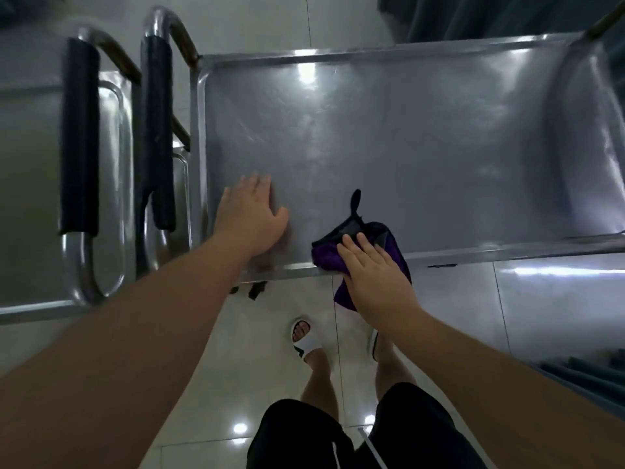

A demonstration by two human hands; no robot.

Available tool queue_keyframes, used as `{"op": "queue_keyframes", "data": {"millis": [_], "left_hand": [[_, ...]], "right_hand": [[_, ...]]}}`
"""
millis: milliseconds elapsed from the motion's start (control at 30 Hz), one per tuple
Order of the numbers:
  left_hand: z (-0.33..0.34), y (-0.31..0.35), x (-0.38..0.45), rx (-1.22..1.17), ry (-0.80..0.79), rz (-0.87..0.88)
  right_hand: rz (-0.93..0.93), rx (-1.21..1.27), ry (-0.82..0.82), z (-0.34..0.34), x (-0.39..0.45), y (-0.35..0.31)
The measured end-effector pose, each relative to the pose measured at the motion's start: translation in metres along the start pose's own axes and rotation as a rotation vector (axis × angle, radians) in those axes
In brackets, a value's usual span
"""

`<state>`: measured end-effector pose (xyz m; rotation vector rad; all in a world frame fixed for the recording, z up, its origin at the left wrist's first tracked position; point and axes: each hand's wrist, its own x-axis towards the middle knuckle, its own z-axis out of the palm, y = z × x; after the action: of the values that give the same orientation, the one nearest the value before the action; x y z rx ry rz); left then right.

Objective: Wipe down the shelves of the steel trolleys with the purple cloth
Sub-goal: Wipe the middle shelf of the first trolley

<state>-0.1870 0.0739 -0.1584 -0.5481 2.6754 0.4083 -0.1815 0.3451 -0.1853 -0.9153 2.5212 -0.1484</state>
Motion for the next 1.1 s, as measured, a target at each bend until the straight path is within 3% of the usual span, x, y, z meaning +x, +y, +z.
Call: {"op": "queue_keyframes", "data": {"millis": [267, 433, 667, 867, 1100], "left_hand": [[0.035, 0.029, -0.124, 0.086, -0.079, 0.053], [0.061, 0.03, -0.174, 0.049, -0.022, -0.055], [0.103, 0.026, -0.223, 0.041, -0.112, -0.234], [0.139, 0.013, -0.235, 0.044, -0.187, -0.292], [0.196, -0.031, -0.187, -0.051, -0.162, -0.345]], "right_hand": [[0.024, 0.121, -0.096, -0.013, -0.019, -0.005], [0.051, 0.178, -0.164, -0.012, -0.05, -0.015], [0.149, 0.487, -0.253, 0.022, -0.088, -0.018], [0.221, 0.606, -0.245, 0.059, -0.086, -0.023], [0.255, 0.66, -0.148, 0.117, -0.028, -0.028]]}}
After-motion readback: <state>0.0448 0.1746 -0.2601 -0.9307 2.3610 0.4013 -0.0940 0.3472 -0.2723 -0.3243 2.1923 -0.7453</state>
